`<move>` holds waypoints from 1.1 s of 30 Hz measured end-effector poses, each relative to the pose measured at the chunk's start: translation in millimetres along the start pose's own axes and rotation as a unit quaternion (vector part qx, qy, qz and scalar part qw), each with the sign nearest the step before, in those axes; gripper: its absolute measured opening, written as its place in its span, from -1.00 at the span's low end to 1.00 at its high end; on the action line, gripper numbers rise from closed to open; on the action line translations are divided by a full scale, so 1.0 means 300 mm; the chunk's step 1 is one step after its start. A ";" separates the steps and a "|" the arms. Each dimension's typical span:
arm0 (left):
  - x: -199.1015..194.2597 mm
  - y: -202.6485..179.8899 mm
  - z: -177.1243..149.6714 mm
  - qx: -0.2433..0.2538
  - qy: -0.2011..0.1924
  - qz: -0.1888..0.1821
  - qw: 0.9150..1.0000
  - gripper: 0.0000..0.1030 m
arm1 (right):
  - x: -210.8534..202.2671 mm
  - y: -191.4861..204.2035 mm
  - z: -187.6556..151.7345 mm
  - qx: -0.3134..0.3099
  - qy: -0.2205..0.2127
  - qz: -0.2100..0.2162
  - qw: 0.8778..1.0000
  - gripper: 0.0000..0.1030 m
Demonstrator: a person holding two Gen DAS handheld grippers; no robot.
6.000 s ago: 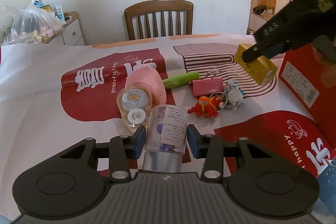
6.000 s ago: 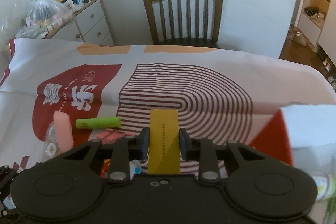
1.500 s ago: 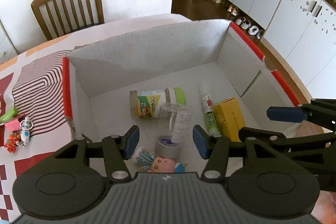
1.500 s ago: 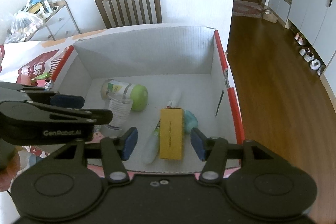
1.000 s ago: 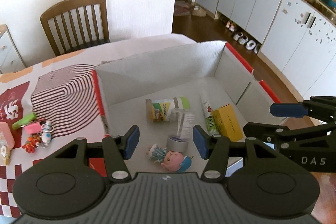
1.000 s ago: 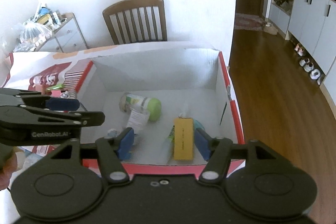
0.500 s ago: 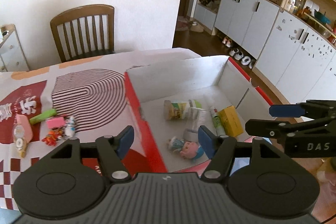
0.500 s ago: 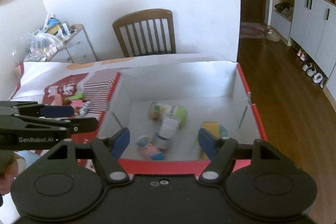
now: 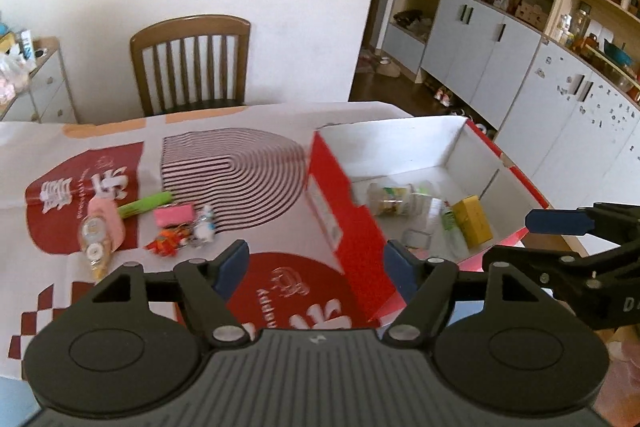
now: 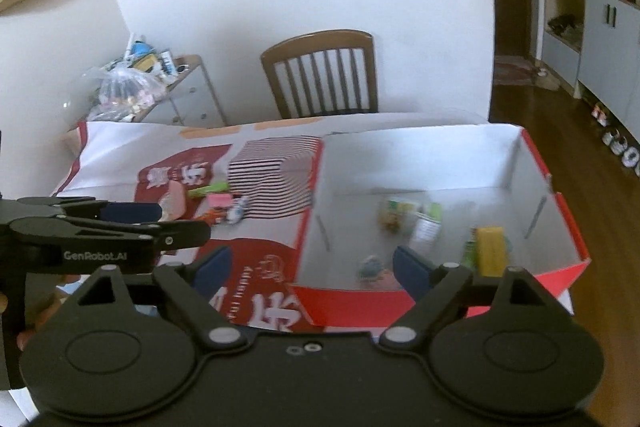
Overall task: Organize rigid objects
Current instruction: 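Withdraw both tools from the shoebox back over the table, then grasp the clear tape roller with the left gripper while the right grasps the white keychain figure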
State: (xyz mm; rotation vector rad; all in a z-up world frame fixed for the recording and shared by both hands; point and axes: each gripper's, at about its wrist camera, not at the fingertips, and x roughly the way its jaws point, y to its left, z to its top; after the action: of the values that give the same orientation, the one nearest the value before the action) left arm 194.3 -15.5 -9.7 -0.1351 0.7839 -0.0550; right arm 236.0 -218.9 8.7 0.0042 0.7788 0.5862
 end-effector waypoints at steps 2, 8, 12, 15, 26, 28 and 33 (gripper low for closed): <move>-0.014 0.038 -0.012 -0.007 -0.002 0.002 1.000 0.43 | 0.001 0.043 -0.003 -0.008 -0.003 0.005 1.000 0.81; -0.055 0.161 -0.042 -0.024 -0.019 0.021 0.999 0.45 | 0.035 0.157 -0.011 -0.022 -0.006 0.005 1.000 0.98; -0.068 0.241 -0.061 -0.037 -0.028 0.038 0.998 0.61 | 0.068 0.223 -0.012 -0.027 -0.003 0.005 1.000 0.99; -0.068 0.298 -0.083 -0.035 -0.032 0.058 0.997 0.61 | 0.108 0.277 -0.005 -0.026 0.000 0.007 1.000 0.99; -0.021 0.539 -0.161 -0.092 -0.025 0.088 0.992 0.61 | 0.279 0.464 0.019 -0.085 0.011 0.048 0.995 0.99; -0.003 0.584 -0.170 -0.102 -0.024 0.094 0.990 0.61 | 0.314 0.485 0.025 -0.096 0.017 0.044 0.994 0.99; 0.054 0.661 -0.194 -0.112 -0.019 0.110 0.987 0.61 | 0.410 0.487 0.040 -0.090 0.034 0.025 0.995 0.99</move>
State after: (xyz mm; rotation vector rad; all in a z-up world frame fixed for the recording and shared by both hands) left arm 164.6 173.4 -90.0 -0.2613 0.7607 0.2450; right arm 240.5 -32.1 -32.4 -0.1624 0.7919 0.7059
